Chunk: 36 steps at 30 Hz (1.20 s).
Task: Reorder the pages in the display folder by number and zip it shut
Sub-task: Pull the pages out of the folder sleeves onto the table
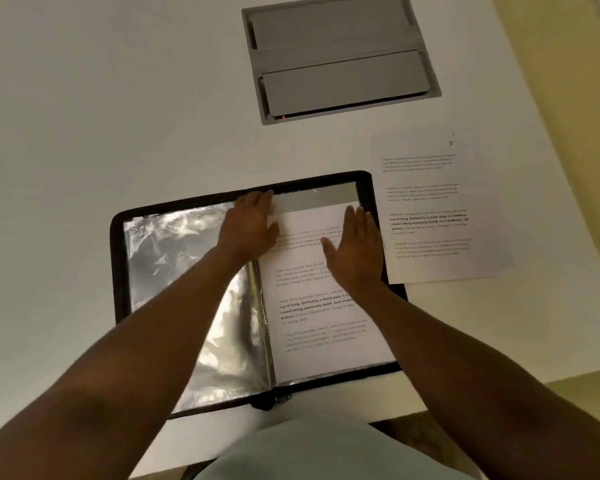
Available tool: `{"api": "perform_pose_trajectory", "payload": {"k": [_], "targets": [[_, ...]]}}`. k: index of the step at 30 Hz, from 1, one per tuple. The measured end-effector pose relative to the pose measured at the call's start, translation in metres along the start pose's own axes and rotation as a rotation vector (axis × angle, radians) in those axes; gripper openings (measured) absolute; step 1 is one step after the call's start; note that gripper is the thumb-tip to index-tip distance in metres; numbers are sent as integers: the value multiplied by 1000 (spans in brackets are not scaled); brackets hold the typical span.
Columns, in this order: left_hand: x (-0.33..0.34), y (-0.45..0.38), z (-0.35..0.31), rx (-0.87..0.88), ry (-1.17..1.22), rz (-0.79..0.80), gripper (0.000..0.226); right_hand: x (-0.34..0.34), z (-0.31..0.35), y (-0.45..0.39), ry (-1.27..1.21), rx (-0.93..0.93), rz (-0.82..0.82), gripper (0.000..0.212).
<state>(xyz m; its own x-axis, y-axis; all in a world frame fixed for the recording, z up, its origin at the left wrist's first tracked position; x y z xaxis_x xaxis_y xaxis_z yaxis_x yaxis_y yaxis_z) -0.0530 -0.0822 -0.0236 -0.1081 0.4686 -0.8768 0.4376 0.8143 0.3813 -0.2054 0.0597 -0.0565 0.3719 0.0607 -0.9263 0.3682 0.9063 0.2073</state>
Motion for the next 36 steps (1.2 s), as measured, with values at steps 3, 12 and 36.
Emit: {"api": "perform_pose_trajectory", "payload": {"k": [3, 12, 36], "targets": [[10, -11, -10, -43, -58, 58, 74, 5, 1, 6, 104, -34, 36, 76], [9, -28, -26, -22, -110, 15, 41, -2, -2, -4, -21, -78, -55, 77], [-7, -13, -10, 271, 97, -71, 16, -54, 78, -122, -59, -523, 525, 24]]}}
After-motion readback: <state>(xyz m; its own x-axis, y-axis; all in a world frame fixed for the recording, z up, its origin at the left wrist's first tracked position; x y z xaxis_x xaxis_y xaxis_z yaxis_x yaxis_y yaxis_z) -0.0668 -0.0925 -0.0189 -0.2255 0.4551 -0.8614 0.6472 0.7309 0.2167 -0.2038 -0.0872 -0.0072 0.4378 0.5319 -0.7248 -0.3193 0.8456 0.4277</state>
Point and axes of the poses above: each hand's wrist, its own y-axis away from the middle knuckle, its own x-axis out of the palm, z = x × y, the point moved 4 cm from there along -y, towards the middle knuckle, and after that the axes turned 12 degrees about -x, right-handed, at the moved point
